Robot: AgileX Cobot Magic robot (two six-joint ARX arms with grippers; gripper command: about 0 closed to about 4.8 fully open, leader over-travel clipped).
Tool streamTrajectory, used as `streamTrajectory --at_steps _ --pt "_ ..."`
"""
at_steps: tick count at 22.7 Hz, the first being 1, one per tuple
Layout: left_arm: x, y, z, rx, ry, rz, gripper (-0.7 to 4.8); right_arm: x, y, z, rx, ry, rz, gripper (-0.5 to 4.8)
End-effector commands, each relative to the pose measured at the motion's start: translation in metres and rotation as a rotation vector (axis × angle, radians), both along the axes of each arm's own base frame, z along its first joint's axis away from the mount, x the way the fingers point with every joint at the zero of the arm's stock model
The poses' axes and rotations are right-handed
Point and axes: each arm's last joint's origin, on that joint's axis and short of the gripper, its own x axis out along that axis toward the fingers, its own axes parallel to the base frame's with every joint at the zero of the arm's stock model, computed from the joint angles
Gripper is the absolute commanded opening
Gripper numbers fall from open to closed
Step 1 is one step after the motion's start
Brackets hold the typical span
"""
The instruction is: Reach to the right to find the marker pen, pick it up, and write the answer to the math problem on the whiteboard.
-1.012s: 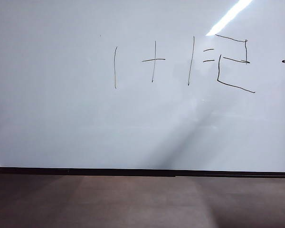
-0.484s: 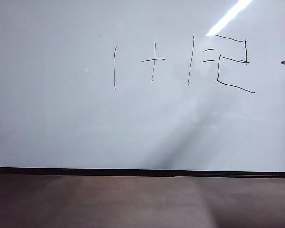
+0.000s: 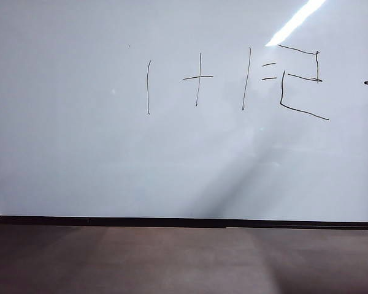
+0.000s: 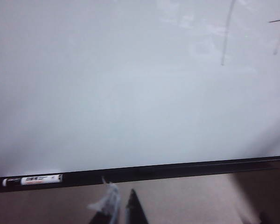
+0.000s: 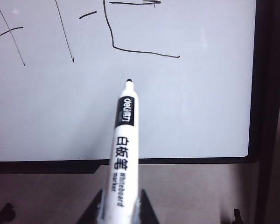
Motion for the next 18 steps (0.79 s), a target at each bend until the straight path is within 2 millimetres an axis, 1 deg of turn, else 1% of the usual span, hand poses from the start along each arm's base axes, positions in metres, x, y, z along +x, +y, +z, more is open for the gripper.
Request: streamTrajectory --at_steps 1,11,18 --pt "0.0 0.001 0.003 0.003 -0.029 0.005 0.27 0.0 0.0 0.003 -0.002 -0.021 0.001 -0.08" --pt "-0.001 0.001 0.01 -0.026 -0.096 0.002 0.27 0.0 0.0 0.003 -0.002 -0.021 0.002 -0.08" --pt "-0.002 0.001 0.013 -0.038 -0.113 0.0 0.27 0.0 0.0 0.003 -0.002 -0.021 0.001 -0.08"
